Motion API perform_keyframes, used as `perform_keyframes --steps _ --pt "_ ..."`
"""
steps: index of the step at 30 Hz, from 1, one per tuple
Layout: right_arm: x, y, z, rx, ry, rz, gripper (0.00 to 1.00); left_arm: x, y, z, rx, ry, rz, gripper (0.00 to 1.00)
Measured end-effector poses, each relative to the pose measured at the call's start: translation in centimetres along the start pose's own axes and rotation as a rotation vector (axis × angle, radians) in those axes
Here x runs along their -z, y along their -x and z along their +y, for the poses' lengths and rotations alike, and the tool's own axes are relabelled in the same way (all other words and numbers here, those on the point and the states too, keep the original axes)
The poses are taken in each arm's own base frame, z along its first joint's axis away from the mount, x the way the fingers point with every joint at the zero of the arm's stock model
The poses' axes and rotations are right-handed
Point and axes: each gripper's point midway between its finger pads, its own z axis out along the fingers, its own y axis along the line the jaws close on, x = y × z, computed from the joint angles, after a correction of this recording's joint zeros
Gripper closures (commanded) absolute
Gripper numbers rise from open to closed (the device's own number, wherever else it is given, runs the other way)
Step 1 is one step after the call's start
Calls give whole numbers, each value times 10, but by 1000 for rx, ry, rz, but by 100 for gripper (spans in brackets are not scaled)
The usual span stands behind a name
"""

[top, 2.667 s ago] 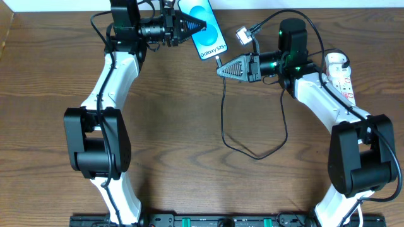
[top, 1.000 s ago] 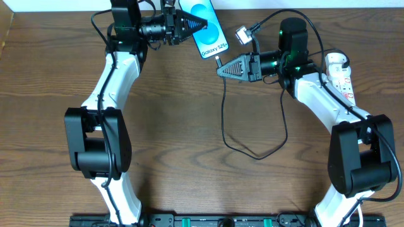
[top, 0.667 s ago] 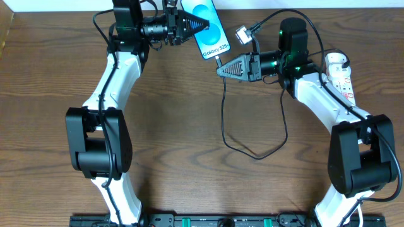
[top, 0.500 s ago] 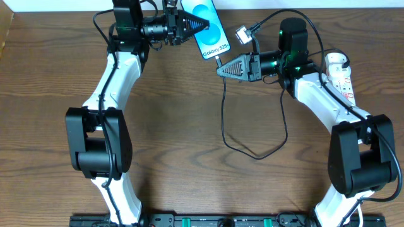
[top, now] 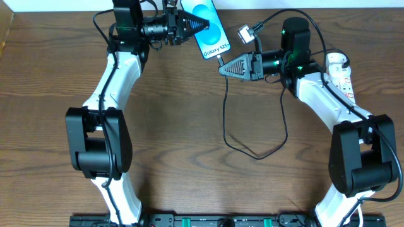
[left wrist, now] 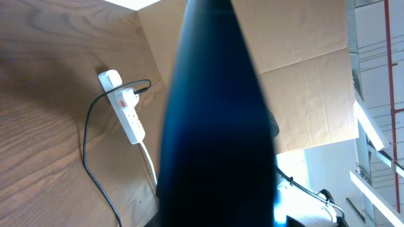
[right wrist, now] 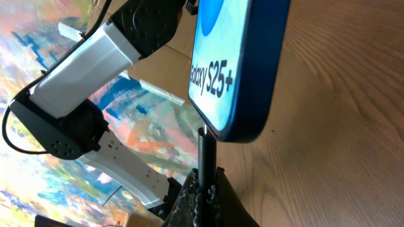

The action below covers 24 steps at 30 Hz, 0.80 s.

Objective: Plug charger to phone and switch on socket
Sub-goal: 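Push the USB-C plug up into the phone's port with the right gripper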

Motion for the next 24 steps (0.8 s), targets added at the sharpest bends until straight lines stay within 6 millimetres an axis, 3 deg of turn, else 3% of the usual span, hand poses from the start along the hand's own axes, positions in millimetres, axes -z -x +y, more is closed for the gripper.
perform_keyframes --steps 24 --pt "0 11 8 -4 9 -16 99 -3 2 1 -2 7 -14 93"
